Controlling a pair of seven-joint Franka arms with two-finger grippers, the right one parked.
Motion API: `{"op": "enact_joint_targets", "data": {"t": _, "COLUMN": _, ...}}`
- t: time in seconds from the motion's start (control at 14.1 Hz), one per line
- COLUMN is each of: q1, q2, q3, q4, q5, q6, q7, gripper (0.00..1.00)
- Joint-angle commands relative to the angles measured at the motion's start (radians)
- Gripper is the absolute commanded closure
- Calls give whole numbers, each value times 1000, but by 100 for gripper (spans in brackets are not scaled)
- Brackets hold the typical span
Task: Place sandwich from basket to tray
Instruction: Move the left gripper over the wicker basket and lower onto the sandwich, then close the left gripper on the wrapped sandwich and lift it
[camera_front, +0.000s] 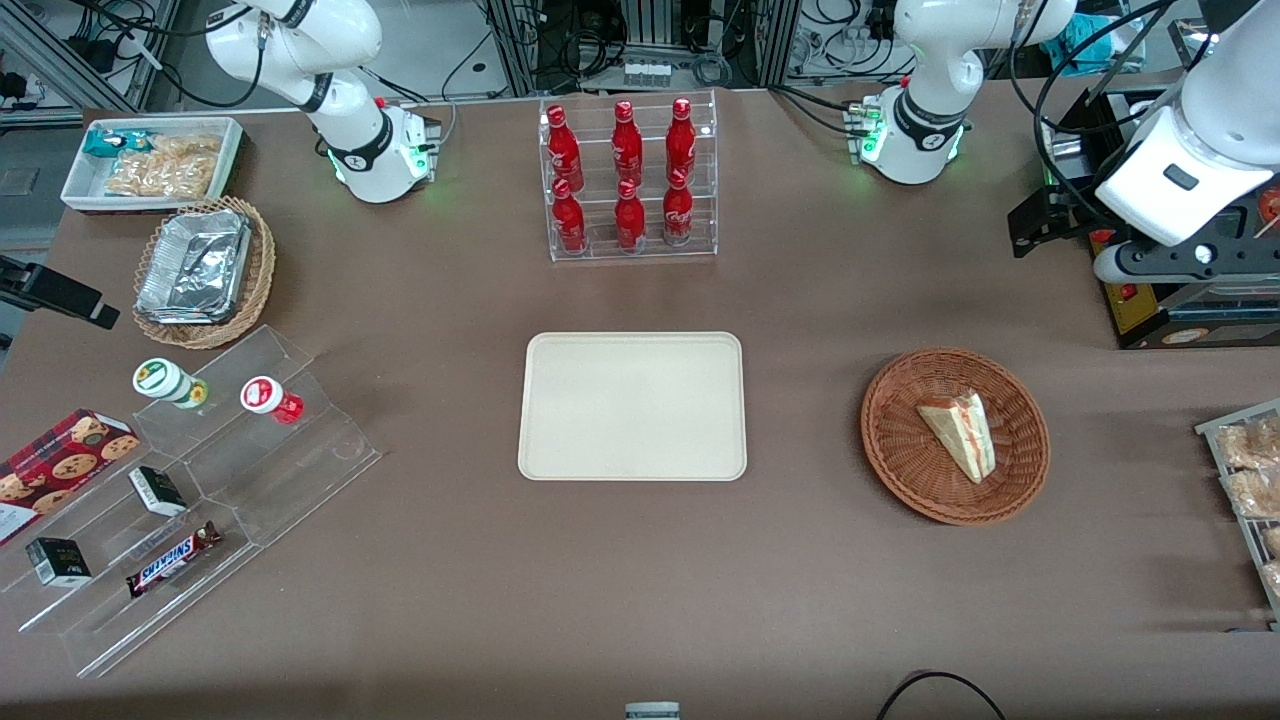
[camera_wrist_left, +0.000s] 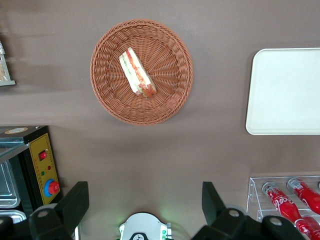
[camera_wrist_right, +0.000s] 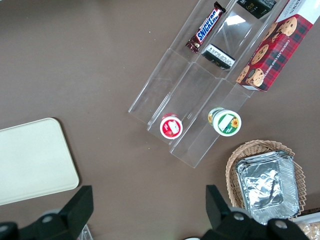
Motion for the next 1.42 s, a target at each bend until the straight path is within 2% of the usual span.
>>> {"op": "enact_joint_targets", "data": {"t": 0.0, "q1": -5, "q2": 9, "q3": -1, "q4": 13, "q5": 12, "q6": -25, "q7": 8, "gripper": 0}}
{"op": "enact_joint_targets", "data": {"t": 0.21, "q1": 1, "q2": 57, "q3": 1, "q4": 16, "q5": 12, "q6": -13, "q7": -2, "gripper": 0}}
{"op": "enact_joint_targets", "data": {"t": 0.35, "q1": 1, "q2": 159, "q3": 4, "q4": 19, "q5": 22, "q6": 0, "q7": -18, "gripper": 0}}
{"op": "enact_joint_targets", "data": {"t": 0.71, "q1": 5, "q2": 395, "q3": 14, "q4": 1, "q5": 81, "q6": 168, "q7": -337, "gripper": 0}}
{"op": "enact_joint_targets", "data": {"t": 0.99, "q1": 5, "q2": 402, "q3": 59, "q4": -231, "q5": 81, "q6": 472, "q7": -417, "gripper": 0}}
{"op": "enact_joint_targets", "data": {"t": 1.35, "q1": 40, "q2": 445, "q3": 82, "q4": -309, "q5": 65, "q6": 615, "q7": -433, "gripper": 0}}
